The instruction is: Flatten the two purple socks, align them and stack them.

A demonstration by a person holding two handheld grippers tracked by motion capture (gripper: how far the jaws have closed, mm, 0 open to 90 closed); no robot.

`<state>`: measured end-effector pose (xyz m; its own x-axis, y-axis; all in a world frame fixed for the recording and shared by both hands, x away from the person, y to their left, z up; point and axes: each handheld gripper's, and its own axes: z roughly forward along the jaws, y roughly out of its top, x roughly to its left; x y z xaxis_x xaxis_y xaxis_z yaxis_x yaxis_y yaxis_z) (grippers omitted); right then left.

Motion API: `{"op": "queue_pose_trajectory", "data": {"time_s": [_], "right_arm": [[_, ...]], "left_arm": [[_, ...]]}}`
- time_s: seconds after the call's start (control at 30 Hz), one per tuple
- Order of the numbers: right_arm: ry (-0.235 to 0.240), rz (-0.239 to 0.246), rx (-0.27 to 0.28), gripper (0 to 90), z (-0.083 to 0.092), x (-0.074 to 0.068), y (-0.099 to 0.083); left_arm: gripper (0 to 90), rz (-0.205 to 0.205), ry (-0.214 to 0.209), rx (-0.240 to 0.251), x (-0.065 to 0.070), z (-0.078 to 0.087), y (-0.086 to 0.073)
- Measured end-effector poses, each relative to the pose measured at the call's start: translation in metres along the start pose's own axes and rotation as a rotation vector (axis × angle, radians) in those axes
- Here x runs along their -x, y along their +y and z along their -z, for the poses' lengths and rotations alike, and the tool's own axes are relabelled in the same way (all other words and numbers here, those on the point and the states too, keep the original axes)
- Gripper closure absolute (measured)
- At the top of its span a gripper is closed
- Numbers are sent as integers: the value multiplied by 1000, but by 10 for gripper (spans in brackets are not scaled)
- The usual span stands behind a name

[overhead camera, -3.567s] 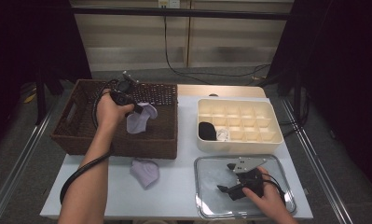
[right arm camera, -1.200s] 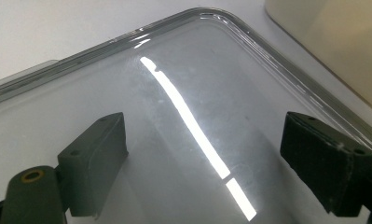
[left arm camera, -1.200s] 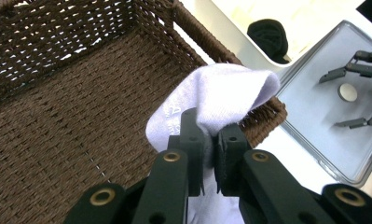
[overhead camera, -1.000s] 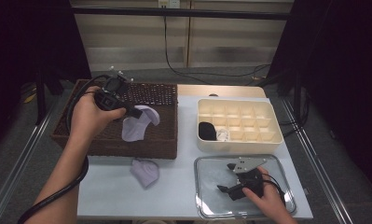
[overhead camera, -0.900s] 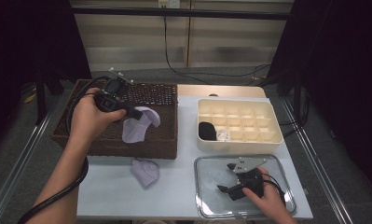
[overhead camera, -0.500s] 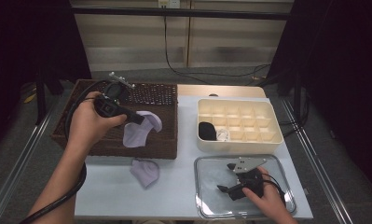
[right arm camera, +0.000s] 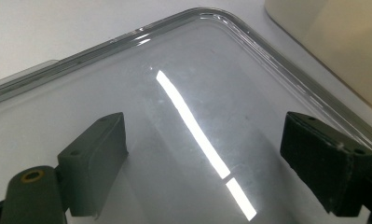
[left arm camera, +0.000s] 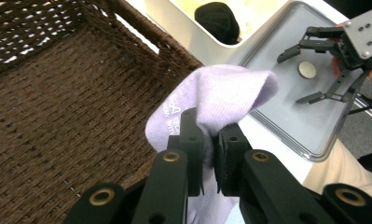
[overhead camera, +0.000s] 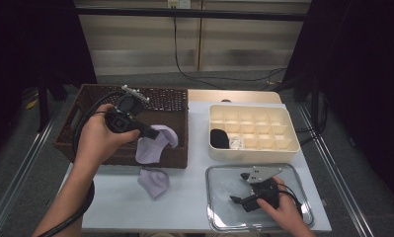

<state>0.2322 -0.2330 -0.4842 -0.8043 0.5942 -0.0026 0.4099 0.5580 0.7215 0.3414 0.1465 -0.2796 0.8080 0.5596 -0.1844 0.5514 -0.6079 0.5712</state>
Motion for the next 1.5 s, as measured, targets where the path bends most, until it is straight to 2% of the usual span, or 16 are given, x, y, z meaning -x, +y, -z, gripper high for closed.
{"op": "queue_pose_trajectory", "data": {"time_s": [0.23, 0.47, 0.73, 1.0, 1.17, 1.5], "right_arm": [[1, 6, 1, 141, 0, 1, 0], [3, 2, 0, 141, 0, 0, 0], [1, 4, 1, 141, 0, 0, 0], [1, 5, 1, 141, 0, 0, 0], [1, 4, 1, 140, 0, 0, 0], [1, 5, 1, 141, 0, 0, 0]], "left_arm": [[835, -31, -21, -2, 10, -6, 0], [834, -41, -34, -4, 16, -15, -6], [833, -43, -69, -12, 24, -27, -13], [830, -49, -82, -14, 31, -37, -18], [828, -59, -85, -37, 33, -45, -20], [827, -63, -116, -25, 37, -62, -29]]}}
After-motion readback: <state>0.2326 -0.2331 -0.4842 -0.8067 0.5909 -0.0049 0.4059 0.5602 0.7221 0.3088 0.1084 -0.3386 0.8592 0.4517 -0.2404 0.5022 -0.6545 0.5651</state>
